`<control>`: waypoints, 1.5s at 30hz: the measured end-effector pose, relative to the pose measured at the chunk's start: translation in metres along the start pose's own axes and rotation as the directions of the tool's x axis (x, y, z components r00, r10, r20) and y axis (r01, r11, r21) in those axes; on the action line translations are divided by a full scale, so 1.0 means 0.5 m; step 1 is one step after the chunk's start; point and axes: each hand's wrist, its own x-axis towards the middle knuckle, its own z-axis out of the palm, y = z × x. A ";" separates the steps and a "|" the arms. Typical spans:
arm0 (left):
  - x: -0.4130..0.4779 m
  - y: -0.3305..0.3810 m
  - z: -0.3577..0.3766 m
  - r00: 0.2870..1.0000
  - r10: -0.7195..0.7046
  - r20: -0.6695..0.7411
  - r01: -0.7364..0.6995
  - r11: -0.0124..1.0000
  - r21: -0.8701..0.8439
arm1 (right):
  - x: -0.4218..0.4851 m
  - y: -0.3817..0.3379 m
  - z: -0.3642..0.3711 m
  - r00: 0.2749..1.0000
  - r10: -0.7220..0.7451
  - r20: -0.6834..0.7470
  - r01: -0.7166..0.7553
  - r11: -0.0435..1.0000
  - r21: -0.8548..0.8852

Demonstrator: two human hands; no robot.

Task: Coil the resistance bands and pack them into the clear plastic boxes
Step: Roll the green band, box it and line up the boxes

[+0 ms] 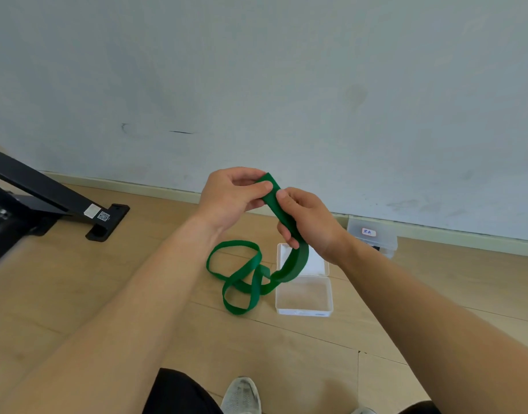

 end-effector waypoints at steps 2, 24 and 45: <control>-0.004 0.003 0.002 0.997 -0.037 0.068 0.047 0.988 -0.149 | -0.001 -0.002 -0.004 1.000 -0.003 -0.007 0.003 0.998 0.066; -0.033 0.013 0.059 0.963 0.187 0.194 -0.158 0.976 -0.152 | -0.024 -0.035 -0.017 0.986 0.153 -0.072 -0.121 0.934 0.336; -0.016 0.048 0.026 0.925 0.084 0.370 -0.307 0.738 0.600 | -0.037 -0.011 -0.081 0.996 0.024 -0.088 -0.052 0.941 -0.334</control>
